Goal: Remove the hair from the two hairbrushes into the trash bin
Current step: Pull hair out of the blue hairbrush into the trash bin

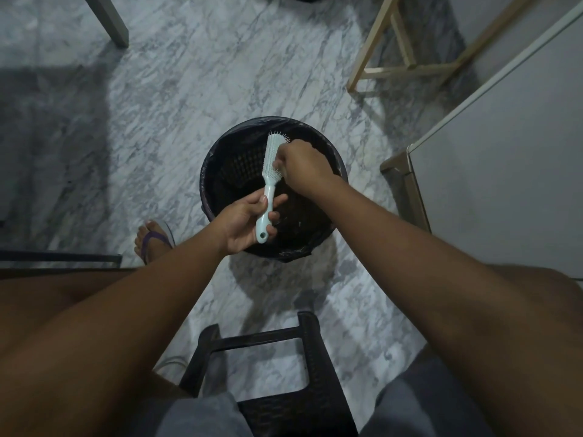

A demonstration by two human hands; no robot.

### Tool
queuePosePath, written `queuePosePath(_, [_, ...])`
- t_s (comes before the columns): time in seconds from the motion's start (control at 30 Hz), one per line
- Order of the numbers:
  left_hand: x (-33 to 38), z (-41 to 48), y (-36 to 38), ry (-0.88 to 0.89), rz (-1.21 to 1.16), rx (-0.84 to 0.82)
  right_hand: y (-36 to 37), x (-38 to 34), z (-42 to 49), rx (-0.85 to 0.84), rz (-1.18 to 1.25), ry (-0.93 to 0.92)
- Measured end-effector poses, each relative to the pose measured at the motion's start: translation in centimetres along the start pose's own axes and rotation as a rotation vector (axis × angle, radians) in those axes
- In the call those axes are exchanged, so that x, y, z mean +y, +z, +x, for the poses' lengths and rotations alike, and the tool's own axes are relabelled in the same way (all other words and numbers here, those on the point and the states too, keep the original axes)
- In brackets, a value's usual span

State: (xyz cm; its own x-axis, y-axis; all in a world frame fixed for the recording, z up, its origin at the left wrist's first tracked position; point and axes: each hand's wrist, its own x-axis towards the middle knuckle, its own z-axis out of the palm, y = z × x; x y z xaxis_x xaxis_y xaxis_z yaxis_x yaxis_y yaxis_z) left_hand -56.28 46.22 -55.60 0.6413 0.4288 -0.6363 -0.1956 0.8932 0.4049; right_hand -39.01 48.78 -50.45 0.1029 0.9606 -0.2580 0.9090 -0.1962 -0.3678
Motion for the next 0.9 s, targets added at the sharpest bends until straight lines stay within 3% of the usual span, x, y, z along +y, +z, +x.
queuePosePath(0.07, [0.2,-0.1,0.1,0.004,-0.013,-0.006,0.3,0.7,-0.2,0.053,0.259,0.052])
queuePosePath(0.17, [0.1,-0.3,-0.2,0.002,-0.029,0.005,-0.5,1.0,0.4,0.198,0.789,0.329])
queuePosePath(0.23, [-0.1,-0.2,-0.2,0.003,-0.023,0.004,-1.1,1.3,0.9,0.192,0.924,0.449])
queuePosePath(0.37, [-0.2,-0.2,0.5,-0.009,-0.007,-0.020,-1.1,1.5,1.0,-0.057,0.779,0.393])
queuePosePath(0.63, [-0.1,-0.1,1.0,0.012,0.016,0.012,-1.2,1.4,2.3,0.062,0.300,0.266])
queuePosePath(0.9, [0.0,0.0,-0.4,0.037,0.013,0.066,-1.4,1.6,3.2,0.274,0.753,0.299])
